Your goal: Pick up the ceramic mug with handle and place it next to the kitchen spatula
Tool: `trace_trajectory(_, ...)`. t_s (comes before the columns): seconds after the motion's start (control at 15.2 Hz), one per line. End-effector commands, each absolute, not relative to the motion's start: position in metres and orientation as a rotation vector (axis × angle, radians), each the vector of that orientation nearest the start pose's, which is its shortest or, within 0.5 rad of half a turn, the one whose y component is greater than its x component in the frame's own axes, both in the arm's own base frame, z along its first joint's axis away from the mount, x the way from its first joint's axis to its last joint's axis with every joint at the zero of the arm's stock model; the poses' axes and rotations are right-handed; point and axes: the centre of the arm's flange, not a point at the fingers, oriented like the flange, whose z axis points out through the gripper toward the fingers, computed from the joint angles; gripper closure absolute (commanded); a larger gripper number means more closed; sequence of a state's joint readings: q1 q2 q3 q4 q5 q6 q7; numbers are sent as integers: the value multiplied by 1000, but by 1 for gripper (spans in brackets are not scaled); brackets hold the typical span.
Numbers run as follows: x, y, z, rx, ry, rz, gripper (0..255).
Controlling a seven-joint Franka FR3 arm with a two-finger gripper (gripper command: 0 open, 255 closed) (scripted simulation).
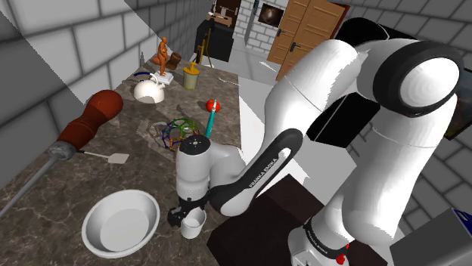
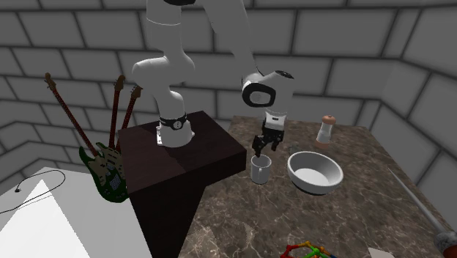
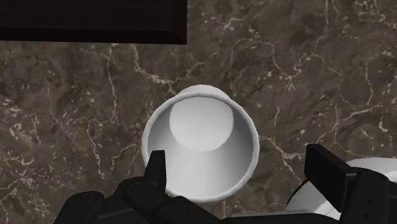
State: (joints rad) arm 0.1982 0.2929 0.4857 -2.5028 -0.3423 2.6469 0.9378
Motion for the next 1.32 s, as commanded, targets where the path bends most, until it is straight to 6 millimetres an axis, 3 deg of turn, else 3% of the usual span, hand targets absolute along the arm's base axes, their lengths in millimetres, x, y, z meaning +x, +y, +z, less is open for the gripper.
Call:
trace_trajectory(0.0, 341, 322, 155, -3212, -66, 86, 0)
trace_trajectory(0.53, 339, 319, 115, -3212, -66, 86, 0)
trace_trajectory(1.06, 339, 319, 115, -3212, -66, 86, 0)
trace_trajectory(1.12, 339, 319, 115, -3212, -66, 86, 255)
trace_trajectory(1.25, 339, 319, 115, -3212, -66, 86, 255)
